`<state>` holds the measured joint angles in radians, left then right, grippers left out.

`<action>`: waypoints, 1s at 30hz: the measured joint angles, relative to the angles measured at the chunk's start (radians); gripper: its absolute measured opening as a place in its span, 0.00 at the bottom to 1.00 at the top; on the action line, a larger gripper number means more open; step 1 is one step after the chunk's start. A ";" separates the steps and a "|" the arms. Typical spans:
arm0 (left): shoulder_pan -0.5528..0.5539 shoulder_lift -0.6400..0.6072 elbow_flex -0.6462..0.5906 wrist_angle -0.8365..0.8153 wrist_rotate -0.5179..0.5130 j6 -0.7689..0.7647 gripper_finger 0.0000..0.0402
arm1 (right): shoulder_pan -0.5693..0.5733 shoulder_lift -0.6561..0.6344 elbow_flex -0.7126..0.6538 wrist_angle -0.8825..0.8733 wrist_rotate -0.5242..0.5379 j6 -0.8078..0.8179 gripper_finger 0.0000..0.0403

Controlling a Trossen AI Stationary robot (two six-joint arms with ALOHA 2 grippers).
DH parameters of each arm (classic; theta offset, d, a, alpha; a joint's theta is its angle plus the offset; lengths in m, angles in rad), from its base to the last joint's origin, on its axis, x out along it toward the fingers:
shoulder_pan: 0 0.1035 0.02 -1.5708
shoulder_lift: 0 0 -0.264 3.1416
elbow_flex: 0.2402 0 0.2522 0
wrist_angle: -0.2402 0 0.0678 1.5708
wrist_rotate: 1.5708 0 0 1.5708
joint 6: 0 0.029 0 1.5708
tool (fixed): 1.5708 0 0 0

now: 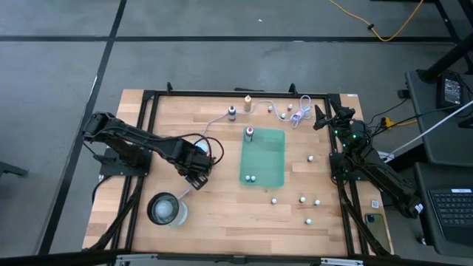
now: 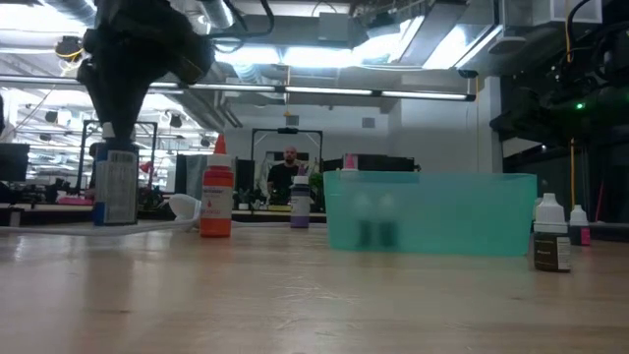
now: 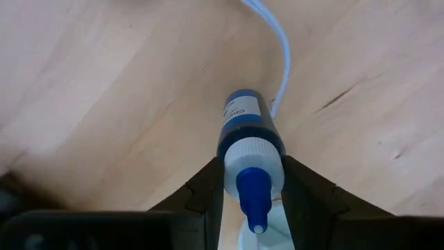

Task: Pick & Place food coloring
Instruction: Put the big blue food coloring bottle into the green bin

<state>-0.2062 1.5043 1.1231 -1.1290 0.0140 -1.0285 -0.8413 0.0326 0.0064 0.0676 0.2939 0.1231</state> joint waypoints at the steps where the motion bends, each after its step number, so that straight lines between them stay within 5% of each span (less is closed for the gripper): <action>1: 0.004 -0.019 -0.010 -0.002 -0.004 0.010 0.28 | 0.000 0.000 0.000 0.000 0.000 0.000 0.95; 14: 0.117 -0.283 -0.161 -0.029 -0.071 0.124 0.28 | 0.000 0.000 0.000 0.000 0.000 0.000 0.95; 22: 0.248 -0.262 -0.010 -0.178 -0.146 0.327 0.28 | 0.000 0.000 0.000 0.000 0.000 0.000 0.95; 30: 0.347 -0.107 0.249 -0.192 -0.183 0.512 0.28 | 0.000 0.000 0.000 0.000 0.000 0.000 0.95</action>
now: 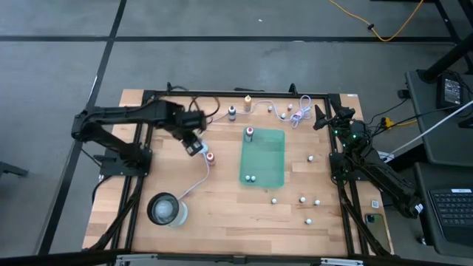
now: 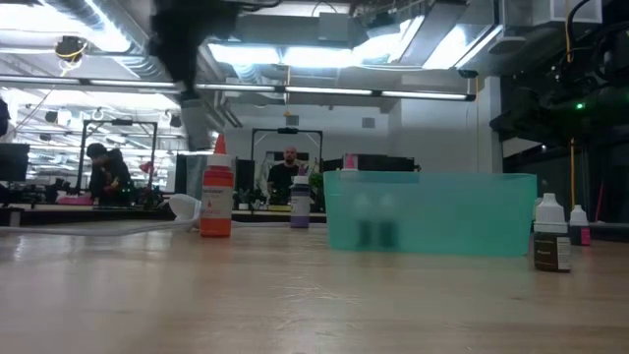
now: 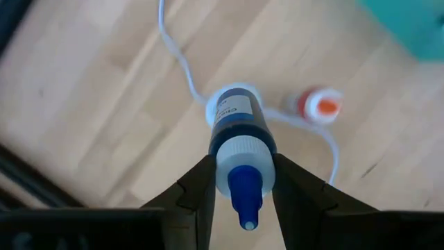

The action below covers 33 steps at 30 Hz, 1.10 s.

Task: Pick & Place food coloring
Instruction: Put the big blue food coloring bottle into the green bin

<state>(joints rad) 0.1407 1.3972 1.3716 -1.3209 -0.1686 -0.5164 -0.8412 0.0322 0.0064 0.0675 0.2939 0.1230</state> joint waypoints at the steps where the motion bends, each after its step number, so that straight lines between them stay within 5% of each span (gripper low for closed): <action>1: 0.007 0.026 0.034 0.002 -0.006 0.017 0.28 | 0.000 0.000 0.000 0.000 0.000 0.000 0.95; 22: 0.007 0.625 0.720 -0.012 0.021 0.188 0.28 | 0.000 0.000 0.000 0.000 0.000 0.000 0.95; 33: -0.005 0.765 0.835 -0.023 0.064 0.234 0.28 | 0.000 0.000 0.000 0.000 0.000 0.000 0.95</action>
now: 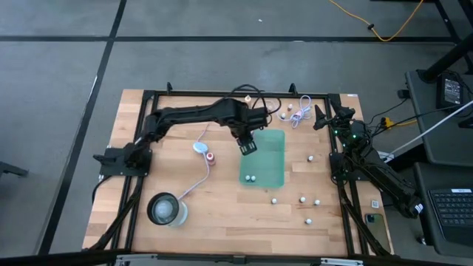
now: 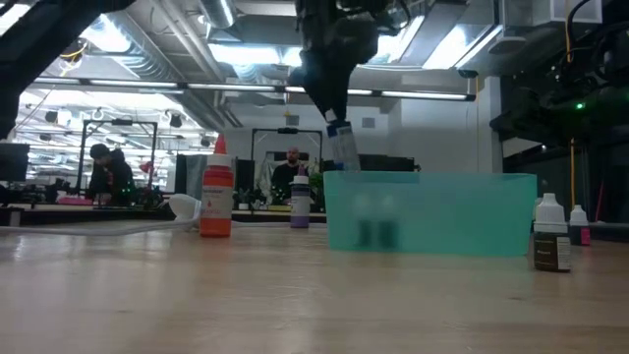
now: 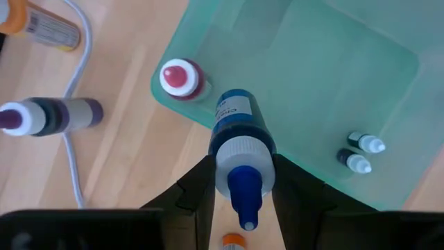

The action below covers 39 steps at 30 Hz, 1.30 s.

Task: Pick & Place food coloring
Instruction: Put the big blue food coloring bottle into the green bin, then put the big orange food coloring bottle into the green bin

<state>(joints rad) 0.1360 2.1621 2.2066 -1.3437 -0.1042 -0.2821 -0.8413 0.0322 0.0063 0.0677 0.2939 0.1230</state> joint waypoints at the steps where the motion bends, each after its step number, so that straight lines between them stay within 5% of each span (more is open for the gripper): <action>1: 0.000 0.005 -0.001 0.001 0.000 0.005 0.28 | 0.000 0.000 0.000 0.000 0.000 0.000 0.95; 28: -0.001 0.146 -0.006 0.066 -0.094 0.136 0.28 | 0.000 0.000 0.000 0.000 0.000 0.000 0.95; 39: -0.007 0.146 -0.006 0.069 -0.029 0.188 0.45 | 0.000 0.000 0.000 0.000 0.000 0.000 0.95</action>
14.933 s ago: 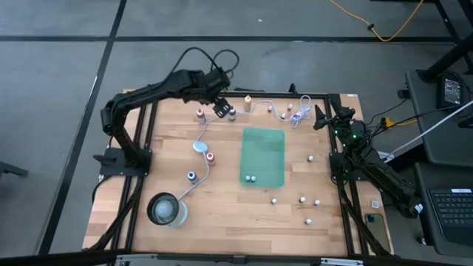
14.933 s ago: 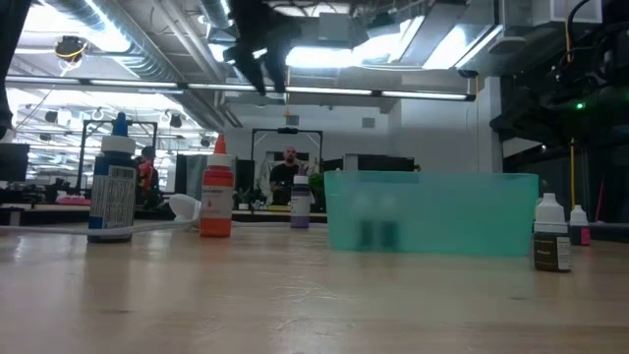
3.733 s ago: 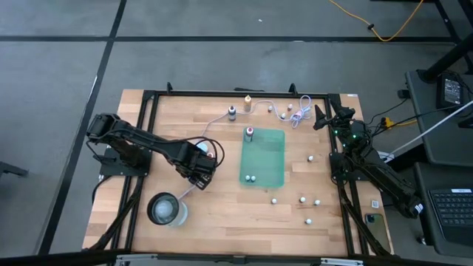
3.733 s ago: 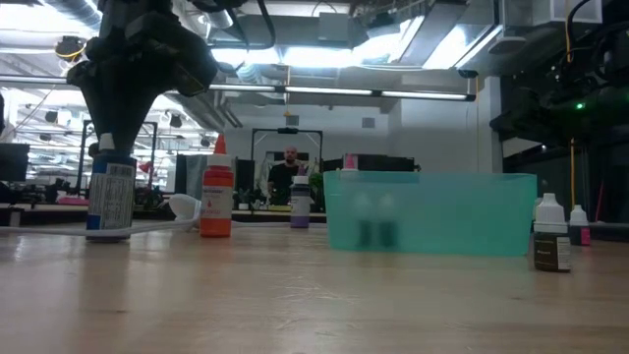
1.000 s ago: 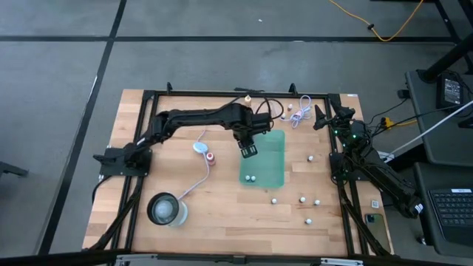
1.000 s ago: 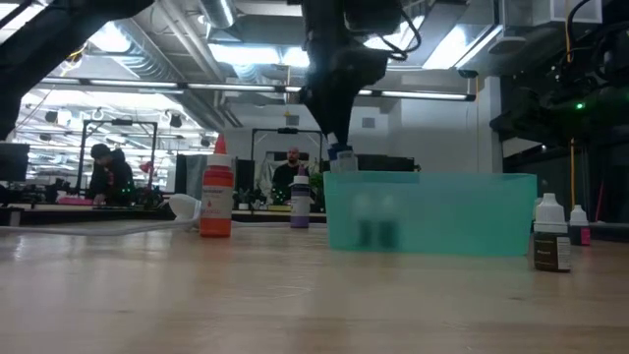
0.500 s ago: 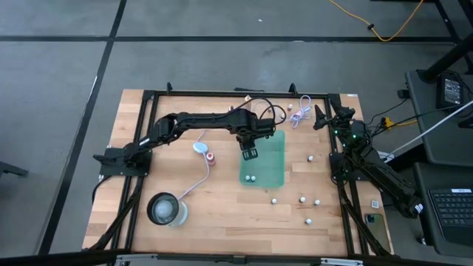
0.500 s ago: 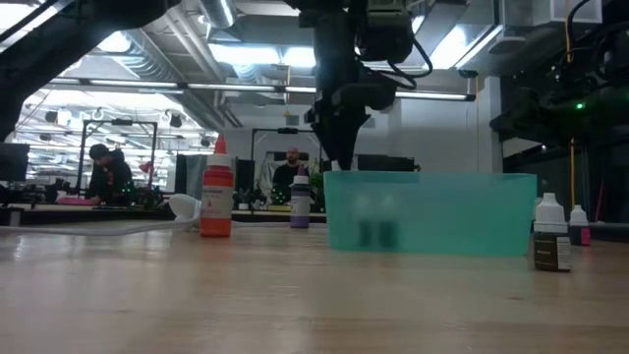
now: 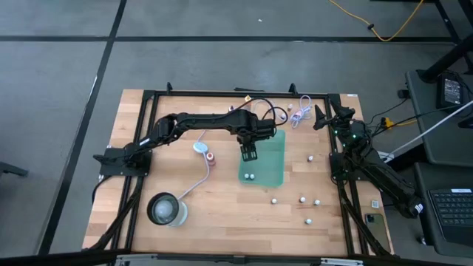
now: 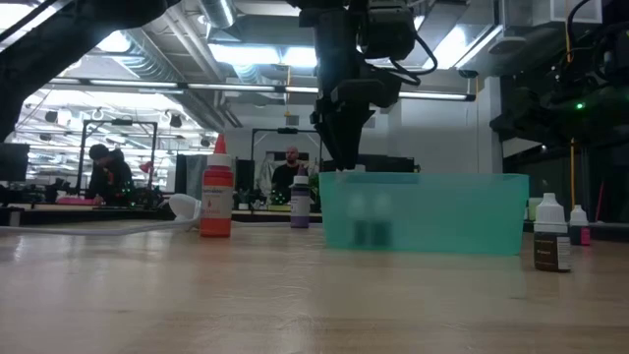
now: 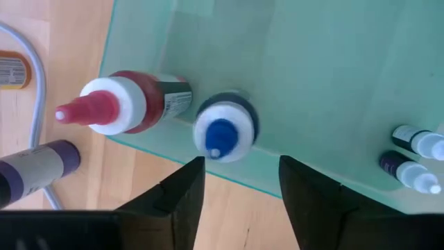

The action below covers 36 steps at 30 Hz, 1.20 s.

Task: Pick & Place food coloring
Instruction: Put the big orange food coloring bottle into the green bin

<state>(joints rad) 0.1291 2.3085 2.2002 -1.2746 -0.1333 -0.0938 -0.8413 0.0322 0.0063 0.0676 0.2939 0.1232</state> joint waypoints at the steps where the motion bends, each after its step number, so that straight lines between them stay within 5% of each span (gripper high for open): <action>1: 0.000 0.000 0.000 0.000 0.000 0.000 0.46 | 0.000 0.000 0.000 0.000 0.000 0.000 0.95; 20: -0.010 -0.039 0.074 -0.063 -0.022 -0.054 0.45 | 0.000 0.000 0.000 0.000 0.000 0.000 0.95; 27: -0.023 -0.188 -0.067 0.052 0.018 -0.164 0.48 | 0.000 0.000 0.000 0.000 0.000 0.000 0.95; 36: -0.062 -0.425 -0.462 0.238 0.085 -0.314 0.63 | 0.000 0.000 0.000 0.000 0.000 0.000 0.95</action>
<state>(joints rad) 0.0674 1.8831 1.7383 -1.0366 -0.0486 -0.4082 -0.8411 0.0322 0.0063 0.0676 0.2939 0.1231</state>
